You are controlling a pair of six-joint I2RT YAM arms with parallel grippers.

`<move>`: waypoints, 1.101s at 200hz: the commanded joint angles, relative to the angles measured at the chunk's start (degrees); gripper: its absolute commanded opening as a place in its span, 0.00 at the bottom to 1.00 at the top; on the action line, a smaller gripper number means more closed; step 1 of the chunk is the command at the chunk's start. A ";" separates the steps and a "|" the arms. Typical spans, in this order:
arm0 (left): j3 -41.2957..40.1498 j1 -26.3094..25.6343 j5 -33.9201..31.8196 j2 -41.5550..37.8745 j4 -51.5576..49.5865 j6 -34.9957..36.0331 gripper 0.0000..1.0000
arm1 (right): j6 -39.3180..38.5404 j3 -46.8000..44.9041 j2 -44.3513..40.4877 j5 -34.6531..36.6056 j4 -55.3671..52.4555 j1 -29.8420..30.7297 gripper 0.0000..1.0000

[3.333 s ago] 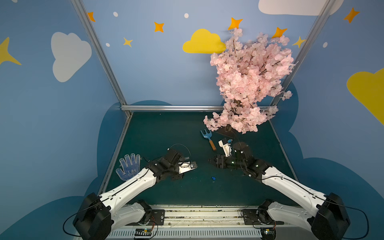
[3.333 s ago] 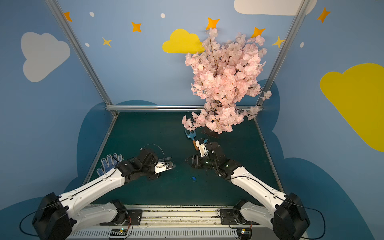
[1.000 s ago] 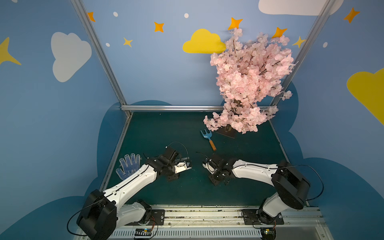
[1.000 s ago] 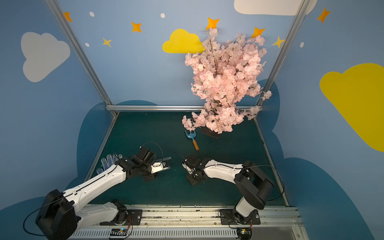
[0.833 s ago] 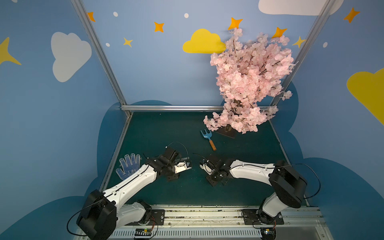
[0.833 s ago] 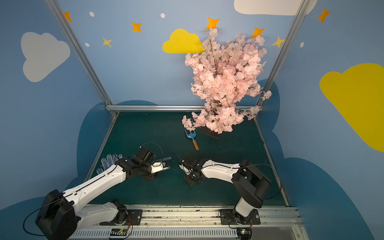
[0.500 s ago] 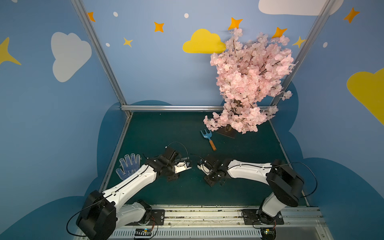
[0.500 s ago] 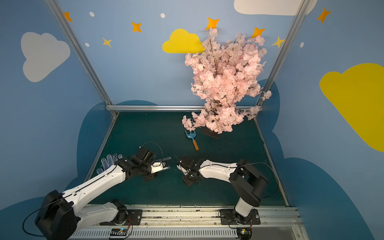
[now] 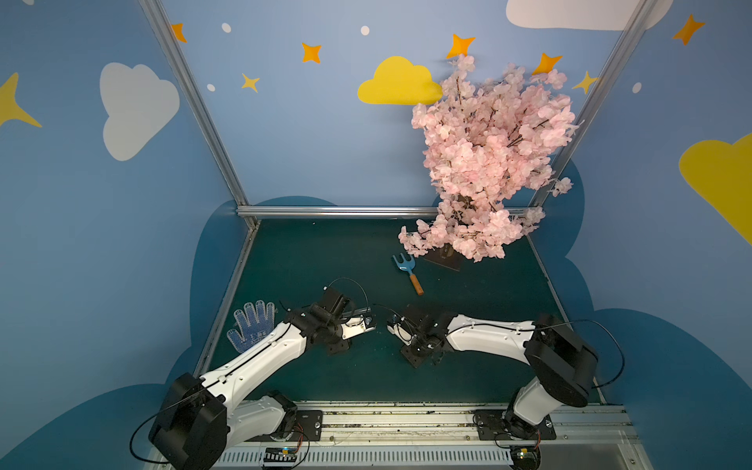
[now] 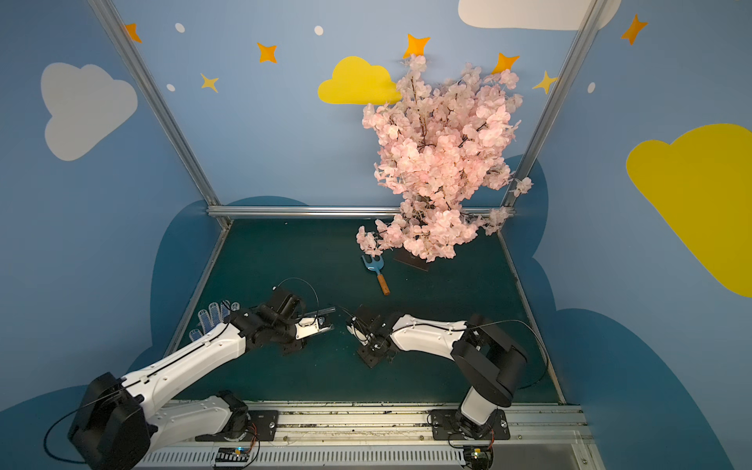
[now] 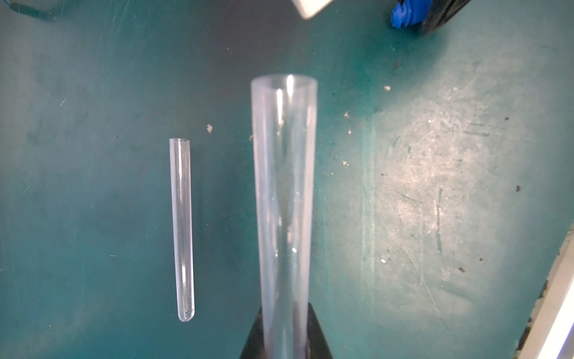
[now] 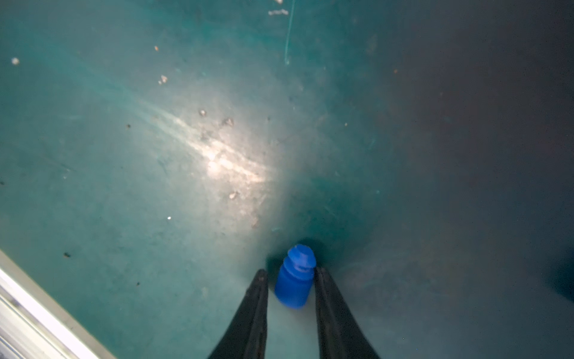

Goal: Insert stoppers into test tubes
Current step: Pick up the stopper from the center of the board.

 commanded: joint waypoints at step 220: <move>-0.20 0.21 -0.30 -0.78 -0.62 0.21 0.03 | 0.43 1.93 2.43 2.92 -0.72 0.76 0.26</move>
